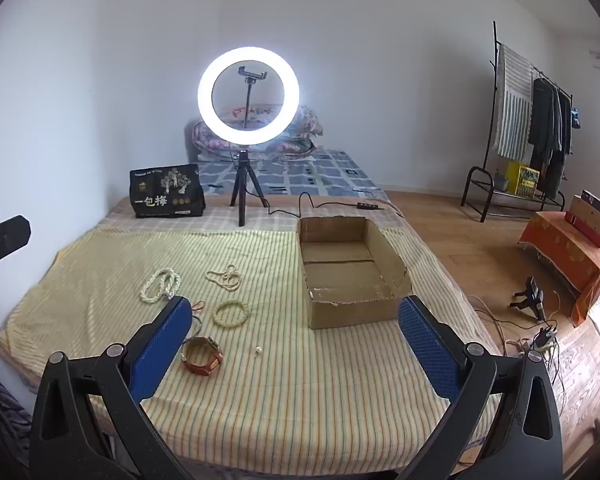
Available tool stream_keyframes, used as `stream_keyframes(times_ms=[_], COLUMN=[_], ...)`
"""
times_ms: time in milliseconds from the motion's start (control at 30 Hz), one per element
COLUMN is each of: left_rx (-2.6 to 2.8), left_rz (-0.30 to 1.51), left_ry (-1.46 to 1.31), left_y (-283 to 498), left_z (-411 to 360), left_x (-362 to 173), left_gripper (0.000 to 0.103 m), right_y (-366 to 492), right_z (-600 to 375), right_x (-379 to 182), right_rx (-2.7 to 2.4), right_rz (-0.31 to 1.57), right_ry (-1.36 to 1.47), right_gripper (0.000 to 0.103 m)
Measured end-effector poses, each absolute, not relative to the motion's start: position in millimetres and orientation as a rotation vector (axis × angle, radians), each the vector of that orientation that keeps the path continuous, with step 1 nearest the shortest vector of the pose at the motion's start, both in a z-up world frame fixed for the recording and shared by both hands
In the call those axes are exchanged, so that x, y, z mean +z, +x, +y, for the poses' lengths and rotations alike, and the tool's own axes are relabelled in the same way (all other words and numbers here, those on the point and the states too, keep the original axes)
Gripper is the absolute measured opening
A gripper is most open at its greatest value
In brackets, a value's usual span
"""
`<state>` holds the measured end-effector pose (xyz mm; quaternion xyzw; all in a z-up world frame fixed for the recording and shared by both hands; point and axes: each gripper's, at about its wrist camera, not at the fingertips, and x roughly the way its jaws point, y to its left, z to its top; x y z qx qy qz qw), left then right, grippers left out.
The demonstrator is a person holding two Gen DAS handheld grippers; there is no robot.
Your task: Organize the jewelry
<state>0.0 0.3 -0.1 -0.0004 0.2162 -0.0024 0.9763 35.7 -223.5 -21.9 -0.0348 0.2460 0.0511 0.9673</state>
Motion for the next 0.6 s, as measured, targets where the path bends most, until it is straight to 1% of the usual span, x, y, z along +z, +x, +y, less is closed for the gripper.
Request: stream_keyframes(times_ms=[567,600], left_rx=[-0.007,-0.006], left_rz=[0.431,0.430], left_ry=[0.007,0.005], left_y=[-1,0], left_z=[3,1], left_x=[19,13], left_gripper=[0.103,0.103], right_y=[34,35], right_z=[-222,-222], right_x=[-22,-21], right_rx=[0.098,0.099], right_rz=[0.491,0.490], right_ry=[-0.085,-0.086], right_gripper=[0.102,0.102])
